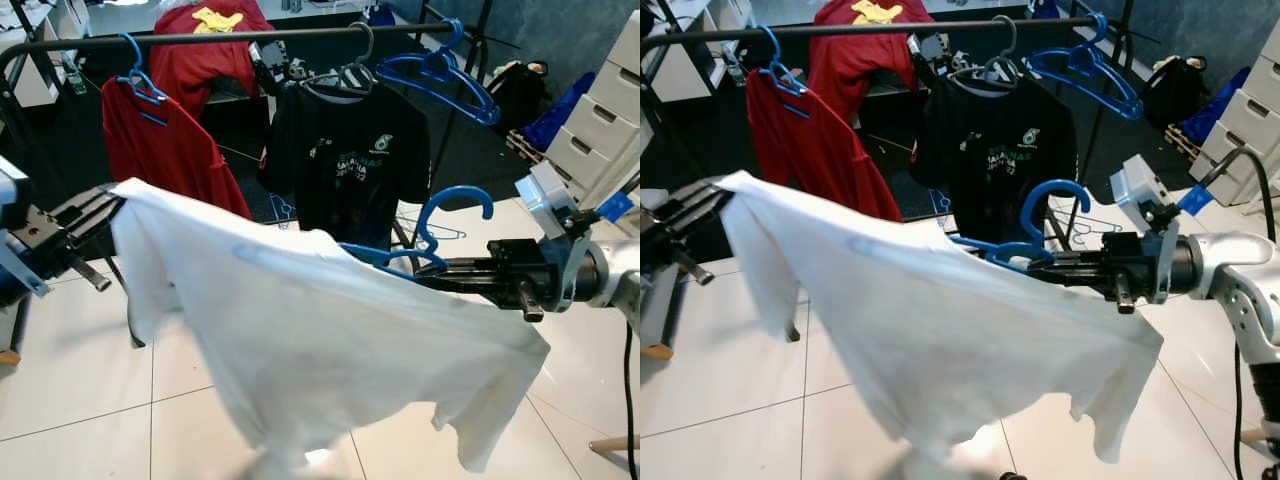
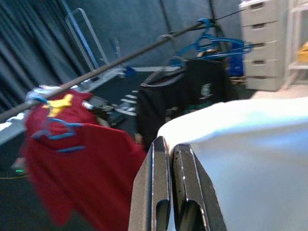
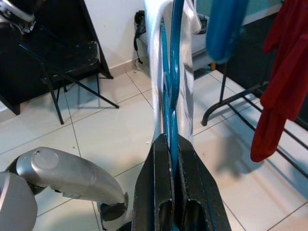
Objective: Hang hanger
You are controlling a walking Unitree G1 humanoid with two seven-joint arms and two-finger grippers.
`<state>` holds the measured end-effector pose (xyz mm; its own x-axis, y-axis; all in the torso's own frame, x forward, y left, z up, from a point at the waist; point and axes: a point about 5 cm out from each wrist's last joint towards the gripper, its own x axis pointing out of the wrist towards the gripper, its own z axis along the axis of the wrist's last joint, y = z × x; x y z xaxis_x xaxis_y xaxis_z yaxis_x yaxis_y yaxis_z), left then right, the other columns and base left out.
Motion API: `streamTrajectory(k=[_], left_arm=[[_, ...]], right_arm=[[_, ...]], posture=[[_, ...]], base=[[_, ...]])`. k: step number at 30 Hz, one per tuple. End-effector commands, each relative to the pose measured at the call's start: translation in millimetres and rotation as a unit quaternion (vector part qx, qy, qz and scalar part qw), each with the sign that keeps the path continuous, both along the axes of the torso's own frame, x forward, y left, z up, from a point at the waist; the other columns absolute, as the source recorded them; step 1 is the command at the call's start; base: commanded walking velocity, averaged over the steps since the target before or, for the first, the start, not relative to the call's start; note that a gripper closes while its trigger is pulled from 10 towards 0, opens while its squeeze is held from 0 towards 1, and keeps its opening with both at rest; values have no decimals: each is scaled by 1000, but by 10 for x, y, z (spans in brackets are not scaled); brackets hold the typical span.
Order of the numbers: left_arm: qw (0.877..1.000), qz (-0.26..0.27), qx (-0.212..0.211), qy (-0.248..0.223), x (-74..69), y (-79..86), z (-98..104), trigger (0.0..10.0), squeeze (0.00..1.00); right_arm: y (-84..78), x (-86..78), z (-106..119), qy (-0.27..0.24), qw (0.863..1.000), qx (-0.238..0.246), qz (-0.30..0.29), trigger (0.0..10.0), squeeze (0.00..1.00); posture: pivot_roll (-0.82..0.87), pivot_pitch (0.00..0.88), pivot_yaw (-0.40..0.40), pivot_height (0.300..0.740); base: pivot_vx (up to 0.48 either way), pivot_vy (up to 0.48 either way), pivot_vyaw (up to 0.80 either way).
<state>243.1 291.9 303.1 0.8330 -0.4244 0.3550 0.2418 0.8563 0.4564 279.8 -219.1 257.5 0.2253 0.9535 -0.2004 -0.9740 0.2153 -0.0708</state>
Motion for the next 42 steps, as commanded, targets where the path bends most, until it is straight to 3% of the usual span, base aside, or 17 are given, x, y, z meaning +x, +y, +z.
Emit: streamTrajectory(k=[1,5,8,9,13,14,15,16,17,21,30,31,32,37,40,42], left_arm=[[999,26,12,-26,-74,139,176,0,0],[999,31,18,-24,-82,166,192,0,0],[999,28,21,-6,-64,148,106,0,0],[999,15,28,25,-31,90,-56,0,0],[999,15,28,25,-31,90,-56,0,0],[998,-4,29,52,-12,13,-202,2431,0],[998,-4,29,52,-12,13,-202,2431,0],[994,-59,27,92,-14,-195,-430,10000,0],[987,-101,28,121,-33,-365,-596,10000,0],[980,-129,31,148,-53,-501,-761,10000,0],[982,-68,47,171,3,-291,-858,10000,0],[982,-58,39,176,8,-262,-881,10000,247],[980,-55,32,188,-6,-241,-926,10000,1000],[974,-44,51,218,-49,-189,-1036,10000,1000],[963,-39,75,256,-130,-107,-1154,10000,1000],[945,-56,96,307,-254,-56,-1273,10000,1000]], right_arm=[[28,-37,-67,6,1000,0,-1,10000,0],[44,-51,-97,10,1000,1,-3,10000,0],[47,-65,-94,11,1000,4,-5,10000,0],[37,-72,-65,8,1000,6,-7,10000,0],[37,-72,-65,8,1000,6,-7,10000,0],[20,-73,-39,5,1000,6,-9,10000,0],[20,-73,-39,5,1000,6,-9,10000,0],[5,-62,-22,1,1000,2,-12,10000,0],[1,-52,-20,-1,1000,-2,-12,10000,0],[7,-41,-21,-3,1000,-10,-11,10000,0],[-1,-42,-19,-6,999,-28,-13,10000,0],[4,-43,-35,-3,999,-35,-11,10000,0],[18,-49,-58,1,999,-44,-6,10000,0],[49,-64,-88,7,999,-53,4,10000,0],[69,-75,-82,8,999,-49,10,10000,0],[88,-88,-55,8,999,-40,20,10000,0]], posture=[[-58,145,31,740],[-61,149,34,740],[-68,150,35,740],[-73,151,36,740],[-73,151,36,740],[-79,152,35,740],[-79,152,35,740],[-81,153,27,740],[-81,154,25,740],[-83,153,22,740],[-85,154,17,740],[-87,155,16,740],[-87,154,15,740],[-87,153,14,740],[-87,152,14,740],[-85,153,14,740]], base=[[0,0,0],[0,0,0],[0,0,0],[0,0,0],[0,0,0],[0,0,0],[0,0,0],[0,0,0],[0,0,0],[0,0,0],[0,0,0],[0,0,0],[0,0,0],[0,0,0],[0,0,0],[0,0,0]])
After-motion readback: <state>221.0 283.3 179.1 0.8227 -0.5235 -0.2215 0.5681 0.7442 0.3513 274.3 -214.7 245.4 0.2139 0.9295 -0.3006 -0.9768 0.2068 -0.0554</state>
